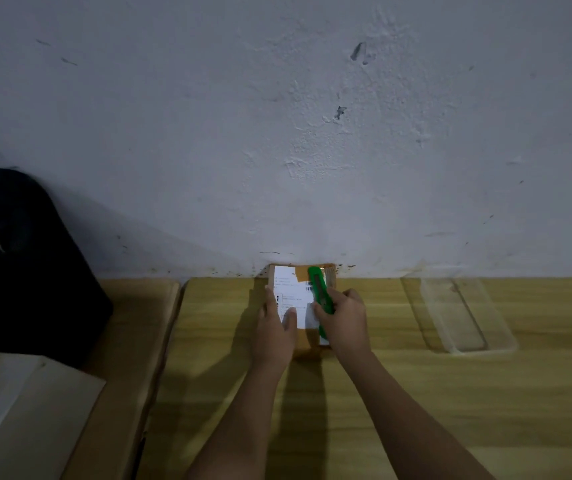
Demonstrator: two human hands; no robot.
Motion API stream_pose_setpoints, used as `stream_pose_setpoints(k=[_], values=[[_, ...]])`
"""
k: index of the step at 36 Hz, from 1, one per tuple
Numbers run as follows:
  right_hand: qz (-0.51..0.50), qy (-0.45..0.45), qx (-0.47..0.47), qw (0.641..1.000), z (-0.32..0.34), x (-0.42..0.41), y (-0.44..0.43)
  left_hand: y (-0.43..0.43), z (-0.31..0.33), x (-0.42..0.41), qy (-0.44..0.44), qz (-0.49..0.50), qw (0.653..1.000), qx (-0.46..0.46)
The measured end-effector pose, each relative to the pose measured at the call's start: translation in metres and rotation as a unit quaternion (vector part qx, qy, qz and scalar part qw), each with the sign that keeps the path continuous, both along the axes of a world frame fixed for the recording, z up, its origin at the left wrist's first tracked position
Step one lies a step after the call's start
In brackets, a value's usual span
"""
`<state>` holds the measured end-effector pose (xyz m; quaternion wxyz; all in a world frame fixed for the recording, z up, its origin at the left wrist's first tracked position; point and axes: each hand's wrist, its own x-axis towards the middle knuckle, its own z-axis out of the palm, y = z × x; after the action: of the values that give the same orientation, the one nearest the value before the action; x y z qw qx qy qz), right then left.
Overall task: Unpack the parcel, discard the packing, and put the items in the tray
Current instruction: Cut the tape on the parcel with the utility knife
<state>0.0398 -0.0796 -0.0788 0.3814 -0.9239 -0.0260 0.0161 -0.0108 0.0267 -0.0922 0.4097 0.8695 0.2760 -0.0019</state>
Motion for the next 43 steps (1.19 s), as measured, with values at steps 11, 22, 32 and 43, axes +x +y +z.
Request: stream_pose_setpoints(k=[11,22,32,43], values=[[-0.043,0.12,0.21,0.969,-0.001,0.0,-0.003,0.015,-0.016,0.0,-0.054,-0.021,0.985,-0.164],[0.072,0.233,0.245,0.938,0.011,-0.028,-0.019,0.0,-0.001,-0.03,-0.047,-0.036,0.961,-0.272],[0.1,0.249,0.223,0.937,0.017,-0.111,-0.089,-0.062,0.003,-0.114,-0.012,-0.047,0.96,-0.277],[0.162,0.217,0.103,0.957,0.012,-0.166,-0.158,-0.148,0.004,-0.198,-0.054,0.094,0.993,-0.052]])
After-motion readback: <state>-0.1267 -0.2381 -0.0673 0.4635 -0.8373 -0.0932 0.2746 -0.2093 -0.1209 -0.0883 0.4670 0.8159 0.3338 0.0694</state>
